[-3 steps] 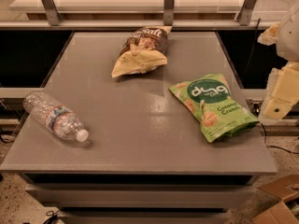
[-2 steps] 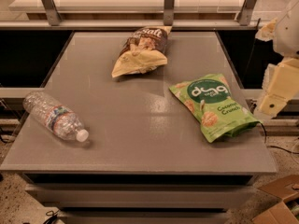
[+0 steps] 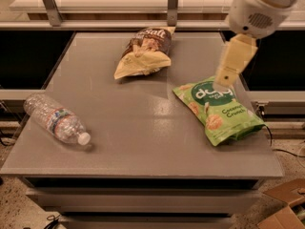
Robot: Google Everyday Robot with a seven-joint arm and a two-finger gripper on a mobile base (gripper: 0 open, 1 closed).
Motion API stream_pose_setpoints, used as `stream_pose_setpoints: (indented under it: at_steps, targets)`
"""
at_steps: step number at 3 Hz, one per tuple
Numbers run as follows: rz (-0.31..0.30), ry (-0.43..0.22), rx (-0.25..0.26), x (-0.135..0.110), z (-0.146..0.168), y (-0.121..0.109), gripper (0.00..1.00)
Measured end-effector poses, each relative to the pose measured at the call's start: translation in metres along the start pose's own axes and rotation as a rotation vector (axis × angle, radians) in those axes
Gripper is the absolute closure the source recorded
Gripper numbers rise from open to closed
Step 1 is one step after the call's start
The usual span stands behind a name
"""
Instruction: Pick brown chip bag
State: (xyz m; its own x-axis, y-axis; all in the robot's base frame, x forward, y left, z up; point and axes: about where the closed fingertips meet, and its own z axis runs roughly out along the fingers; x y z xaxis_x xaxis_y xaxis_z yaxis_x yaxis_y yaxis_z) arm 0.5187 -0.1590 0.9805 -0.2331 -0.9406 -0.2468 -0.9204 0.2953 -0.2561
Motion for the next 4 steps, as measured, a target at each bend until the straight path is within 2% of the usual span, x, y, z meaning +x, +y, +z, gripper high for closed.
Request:
stream_pose_setpoints:
  at_steps: [2, 4]
  targets:
    - [0.141, 0.053, 0.003, -0.077, 0.049, -0.056, 0.0]
    - [0.342, 0.032, -0.03, -0.133, 0.083, -0.089, 0.0]
